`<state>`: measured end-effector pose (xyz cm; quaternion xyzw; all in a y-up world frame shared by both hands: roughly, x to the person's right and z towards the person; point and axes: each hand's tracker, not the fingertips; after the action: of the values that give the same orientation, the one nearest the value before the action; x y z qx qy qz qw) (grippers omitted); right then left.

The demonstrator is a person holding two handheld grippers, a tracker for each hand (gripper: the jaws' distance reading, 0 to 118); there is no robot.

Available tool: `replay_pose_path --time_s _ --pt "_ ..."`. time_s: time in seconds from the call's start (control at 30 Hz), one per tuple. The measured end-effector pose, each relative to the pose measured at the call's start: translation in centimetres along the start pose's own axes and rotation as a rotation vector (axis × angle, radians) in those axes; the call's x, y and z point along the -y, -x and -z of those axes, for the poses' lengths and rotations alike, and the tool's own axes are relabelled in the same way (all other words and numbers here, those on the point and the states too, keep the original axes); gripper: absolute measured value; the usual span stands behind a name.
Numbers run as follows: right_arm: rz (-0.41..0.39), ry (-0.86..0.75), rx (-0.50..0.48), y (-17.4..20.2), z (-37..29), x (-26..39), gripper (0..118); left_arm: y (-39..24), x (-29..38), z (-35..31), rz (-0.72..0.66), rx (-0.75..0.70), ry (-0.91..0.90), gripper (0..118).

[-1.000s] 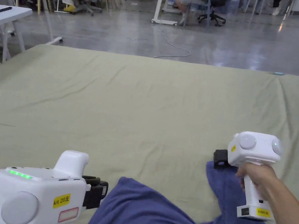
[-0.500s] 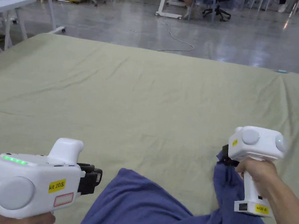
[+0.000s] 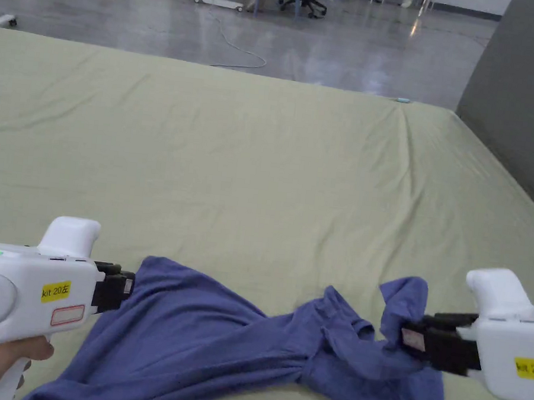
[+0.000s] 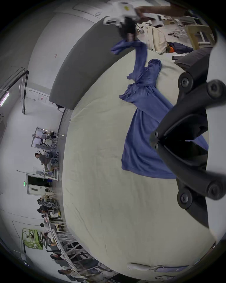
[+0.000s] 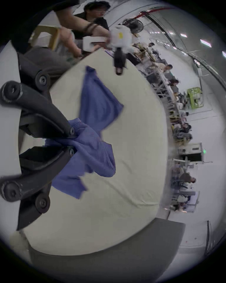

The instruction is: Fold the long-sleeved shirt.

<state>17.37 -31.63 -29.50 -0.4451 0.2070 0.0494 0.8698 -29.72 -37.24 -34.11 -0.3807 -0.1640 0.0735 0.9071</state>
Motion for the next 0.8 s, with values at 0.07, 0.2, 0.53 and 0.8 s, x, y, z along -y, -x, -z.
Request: replay_pose_path --time_s 0.07,0.2,0.53,0.8 --pt "-0.004 0.087 -0.01 0.4 2.2 2.4 3 -0.3 0.5 0.1 -0.002 0.001 0.011 0" --pt "-0.035 0.27 -0.019 1.1 9.4 5.9 3 -1.1 1.5 -0.5 -0.014 0.019 0.025 0" --pt "0.022 0.254 0.054 0.5 10.9 6.0 95 -1.2 1.9 -1.2 -0.014 0.026 0.035 0" --pt "0.078 -0.089 0.137 -1.7 2.7 -0.2 28 -1.4 1.6 -1.8 -0.013 0.016 0.012 0"
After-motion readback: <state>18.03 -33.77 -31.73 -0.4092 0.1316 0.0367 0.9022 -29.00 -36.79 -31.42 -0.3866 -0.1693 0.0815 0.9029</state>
